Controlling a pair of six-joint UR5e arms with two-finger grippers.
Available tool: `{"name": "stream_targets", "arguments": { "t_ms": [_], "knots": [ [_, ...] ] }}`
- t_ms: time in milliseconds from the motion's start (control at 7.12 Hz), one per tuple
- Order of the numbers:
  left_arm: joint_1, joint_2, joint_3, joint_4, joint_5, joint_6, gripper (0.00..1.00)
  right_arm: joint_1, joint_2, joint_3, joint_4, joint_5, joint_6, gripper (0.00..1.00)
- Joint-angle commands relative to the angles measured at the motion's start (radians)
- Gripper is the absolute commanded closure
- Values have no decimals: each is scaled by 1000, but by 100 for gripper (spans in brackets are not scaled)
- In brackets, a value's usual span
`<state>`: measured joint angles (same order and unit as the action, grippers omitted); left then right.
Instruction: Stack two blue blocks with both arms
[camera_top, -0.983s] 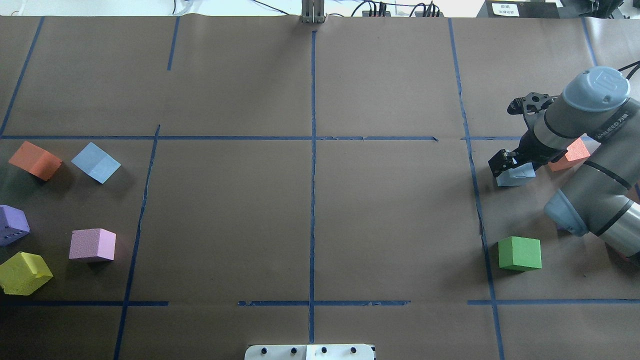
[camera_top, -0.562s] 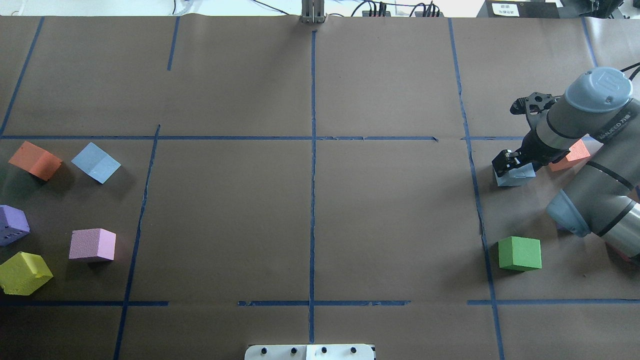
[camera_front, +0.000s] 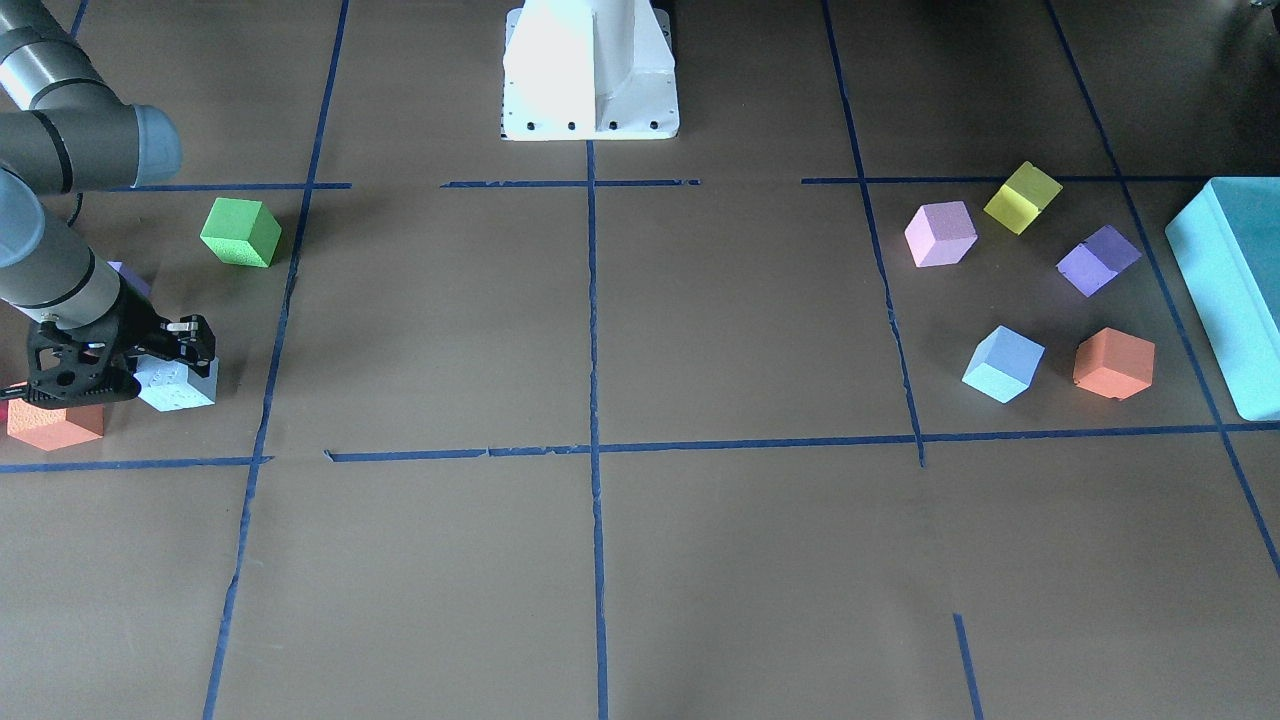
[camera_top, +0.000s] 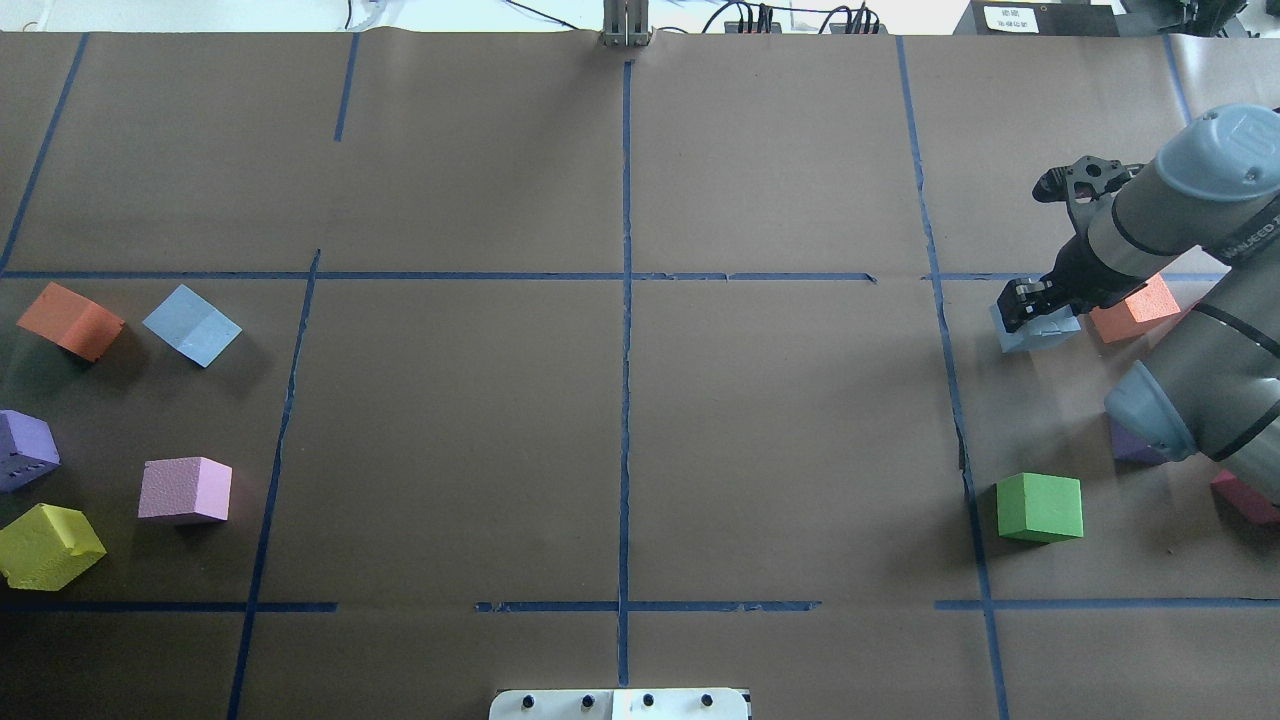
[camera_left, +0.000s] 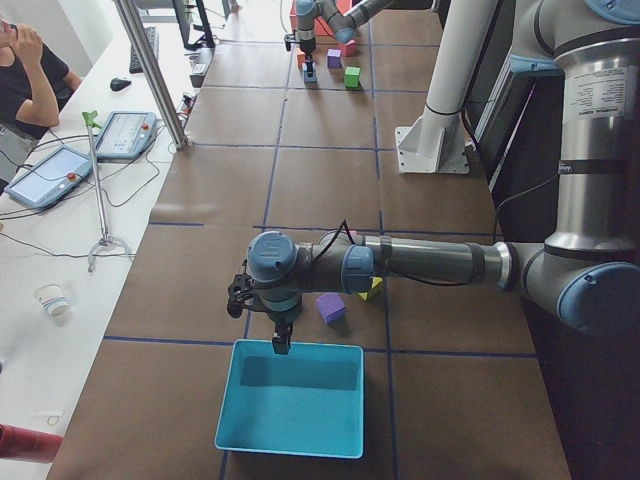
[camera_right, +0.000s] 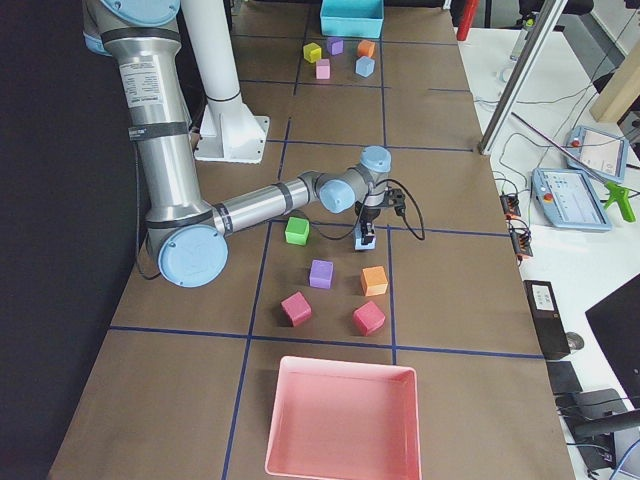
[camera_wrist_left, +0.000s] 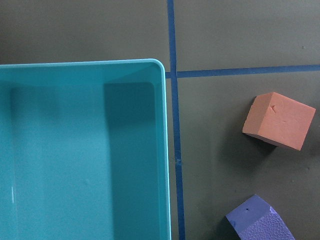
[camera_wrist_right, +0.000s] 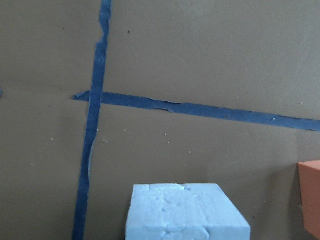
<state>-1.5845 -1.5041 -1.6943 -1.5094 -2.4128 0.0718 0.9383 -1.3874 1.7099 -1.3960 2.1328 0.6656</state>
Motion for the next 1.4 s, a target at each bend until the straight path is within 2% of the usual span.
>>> {"name": "stream_targets", "arguments": {
  "t_ms": [0, 140, 281, 421, 562, 702, 843, 983, 1264],
  "knots": [
    [0, -1, -1, 0, -2, -3, 0, 14, 128, 86, -216, 4, 3, 97],
    [0, -2, -1, 0, -2, -3, 0, -25, 221, 92, -289, -7, 18, 97],
    [0, -2, -1, 0, -2, -4, 0, -106, 299, 80, -305, -49, 102, 97],
    [0, -1, -1, 0, -2, -4, 0, -192, 370, 67, -307, -106, 264, 97],
    [0, -1, -1, 0, -2, -4, 0, -278, 489, -5, -308, -160, 376, 97],
    [0, -1, 1, 0, -2, -3, 0, -359, 613, -127, -304, -227, 455, 96],
    [0, 1, 2, 0, -2, -3, 0, -393, 721, -253, -302, -252, 482, 96],
    [0, 1, 2, 0, -2, -1, 0, -423, 760, -307, -299, -278, 479, 96],
    [0, 1, 2, 0, -2, -1, 0, -438, 760, -325, -290, -301, 477, 95]
  ]
}}
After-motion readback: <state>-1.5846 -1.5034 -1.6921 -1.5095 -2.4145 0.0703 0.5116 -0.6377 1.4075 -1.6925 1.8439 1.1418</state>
